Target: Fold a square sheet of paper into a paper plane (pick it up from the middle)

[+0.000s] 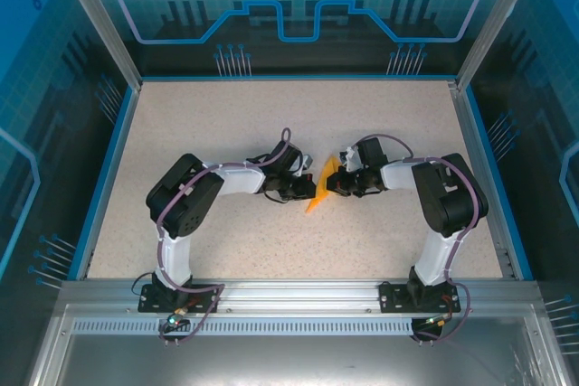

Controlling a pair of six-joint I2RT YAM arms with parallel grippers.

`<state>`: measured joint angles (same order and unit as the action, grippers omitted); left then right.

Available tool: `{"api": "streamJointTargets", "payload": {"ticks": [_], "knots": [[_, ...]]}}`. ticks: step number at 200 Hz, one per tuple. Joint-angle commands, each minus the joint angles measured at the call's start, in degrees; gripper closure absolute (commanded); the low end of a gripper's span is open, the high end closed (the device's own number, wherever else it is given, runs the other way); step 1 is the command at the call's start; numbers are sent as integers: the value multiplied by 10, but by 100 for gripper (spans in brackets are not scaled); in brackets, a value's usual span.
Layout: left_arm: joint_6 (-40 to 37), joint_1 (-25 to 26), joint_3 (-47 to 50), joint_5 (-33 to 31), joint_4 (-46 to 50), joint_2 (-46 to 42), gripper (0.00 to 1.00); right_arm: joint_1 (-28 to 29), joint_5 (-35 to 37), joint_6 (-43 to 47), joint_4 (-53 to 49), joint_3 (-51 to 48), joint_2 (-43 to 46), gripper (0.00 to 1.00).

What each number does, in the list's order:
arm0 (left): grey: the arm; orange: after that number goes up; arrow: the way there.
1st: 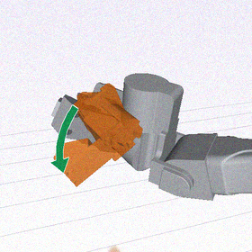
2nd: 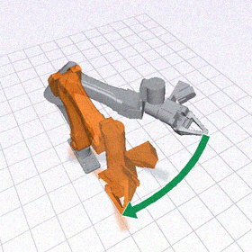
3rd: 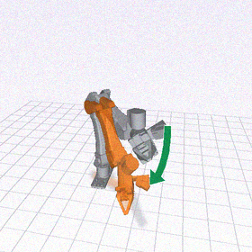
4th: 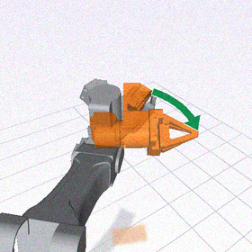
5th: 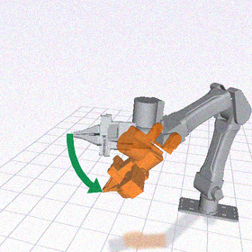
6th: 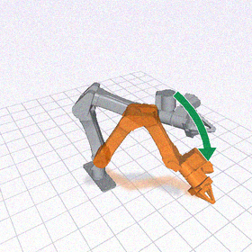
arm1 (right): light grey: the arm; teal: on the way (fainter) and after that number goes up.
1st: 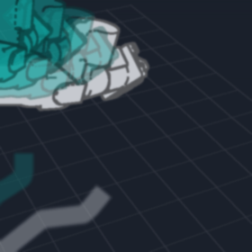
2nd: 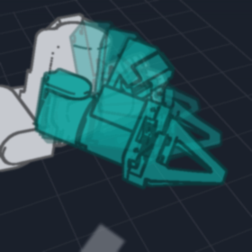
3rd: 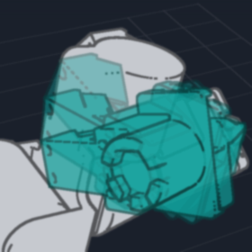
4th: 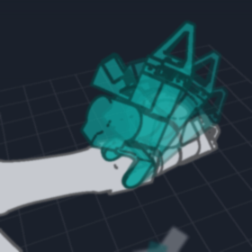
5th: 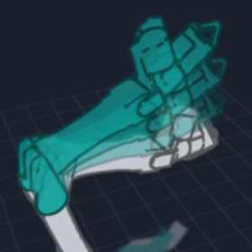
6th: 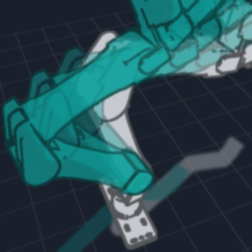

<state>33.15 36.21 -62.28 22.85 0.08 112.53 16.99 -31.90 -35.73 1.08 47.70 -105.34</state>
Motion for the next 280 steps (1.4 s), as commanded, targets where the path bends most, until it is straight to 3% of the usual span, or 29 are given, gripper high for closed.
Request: {"api": "streamJointTargets", "payload": {"ticks": [1, 85, 164, 280], "knots": [[8, 16, 13, 25, -18, 3, 96, 8, 83, 8, -81, -22, -29, 100], [-62, 25, 18, -43, 83, 0, 97, 8, 101, 19, -106, -16, -12, 100], [-12, 53, 24, -4, 47, -61, 96, 8, 108, 24, -111, -16, -12, 100], [-33, 51, 38, -9, 47, -11, 97, 7, 106, 26, -108, -25, 2, 100]]}}
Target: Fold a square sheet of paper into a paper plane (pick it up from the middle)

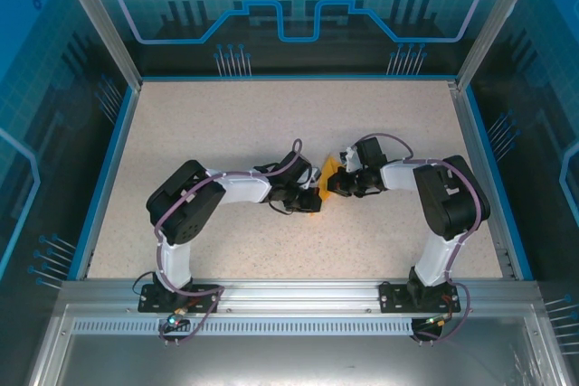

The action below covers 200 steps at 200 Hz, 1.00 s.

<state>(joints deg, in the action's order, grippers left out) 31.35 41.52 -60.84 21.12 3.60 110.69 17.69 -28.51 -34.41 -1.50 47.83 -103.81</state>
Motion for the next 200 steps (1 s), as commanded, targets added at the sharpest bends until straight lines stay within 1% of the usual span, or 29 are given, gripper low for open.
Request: {"api": "streamJointTargets", "payload": {"ticks": [1, 21, 38, 68, 89, 120, 133, 155, 200], "knots": [[-16, -2, 25, 9, 13, 8, 97, 0, 71, 12, -83, -27, -13, 100], [-20, -8, 45, 10, 12, 1, 97, -3, 67, 12, -80, -27, -5, 100], [-23, -14, 60, 14, 6, -1, 98, -5, 55, 6, -72, -28, 7, 97], [-31, -18, 71, 28, -8, -1, 100, -6, 42, -11, -60, -32, 35, 95], [-34, -25, 79, 39, -21, 1, 100, -5, 28, -31, -43, -33, 63, 89], [-48, -29, 86, 45, -27, 7, 100, 1, 36, -51, -49, -26, 113, 82], [-52, -29, 85, 48, -29, 12, 100, 5, 36, -66, -40, -26, 123, 81], [-53, -29, 87, 50, -35, 16, 100, 15, 38, -89, -18, -27, 118, 82], [-56, -29, 84, 52, -38, 23, 100, 43, 16, -134, 61, -20, 58, 85]]}}
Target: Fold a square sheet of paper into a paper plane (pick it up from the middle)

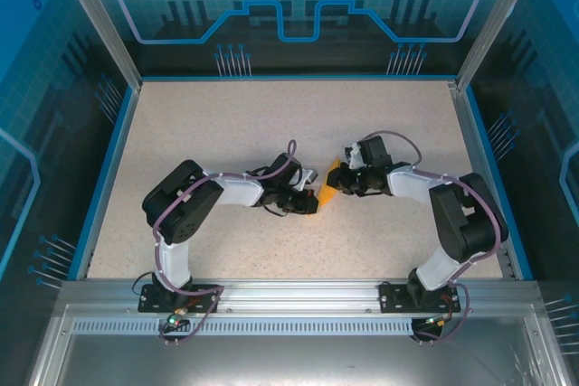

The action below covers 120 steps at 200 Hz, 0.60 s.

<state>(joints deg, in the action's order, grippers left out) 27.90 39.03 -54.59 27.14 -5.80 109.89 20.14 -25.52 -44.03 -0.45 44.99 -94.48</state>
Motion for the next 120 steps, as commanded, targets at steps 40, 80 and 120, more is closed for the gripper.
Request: {"api": "streamJointTargets", "payload": {"ticks": [40, 80, 120], "knots": [[-24, -5, 24, -9, 56, 31, 100, 30, -8, -46, 70, 23, -82, 87], [-29, -5, 24, -12, 64, 30, 100, 27, 39, -23, 26, 47, -95, 88], [-37, -6, 29, -19, 75, 30, 100, 11, 77, 3, -17, 81, -114, 90]]}}
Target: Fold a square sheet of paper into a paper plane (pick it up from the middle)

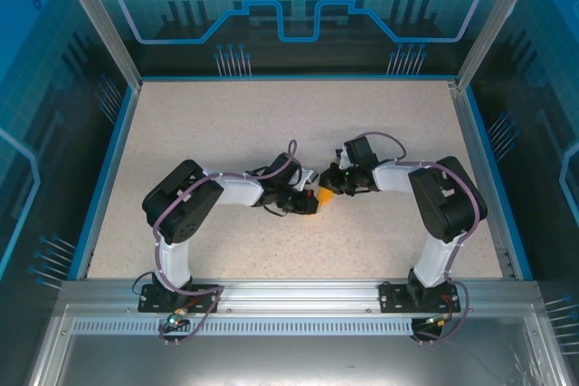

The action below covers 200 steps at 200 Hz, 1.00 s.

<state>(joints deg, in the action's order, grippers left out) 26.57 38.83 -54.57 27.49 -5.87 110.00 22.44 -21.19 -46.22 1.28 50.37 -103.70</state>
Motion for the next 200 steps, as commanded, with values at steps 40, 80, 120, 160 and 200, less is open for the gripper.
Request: {"api": "streamJointTargets", "payload": {"ticks": [40, 80, 120, 160, 200], "knots": [[-27, -6, 39, -23, 76, 28, 100, -30, 34, 43, -48, 59, -49, 90], [-31, -10, 49, -23, 77, 29, 100, -53, 27, 55, -51, 82, -79, 91], [-32, -12, 54, -24, 80, 29, 100, -83, -4, 50, -37, 105, -114, 91], [-31, -13, 59, -25, 80, 32, 100, -107, -17, 58, -52, 139, -135, 91], [-30, -14, 59, -27, 86, 34, 100, -125, -18, 60, -63, 170, -157, 91]]}}
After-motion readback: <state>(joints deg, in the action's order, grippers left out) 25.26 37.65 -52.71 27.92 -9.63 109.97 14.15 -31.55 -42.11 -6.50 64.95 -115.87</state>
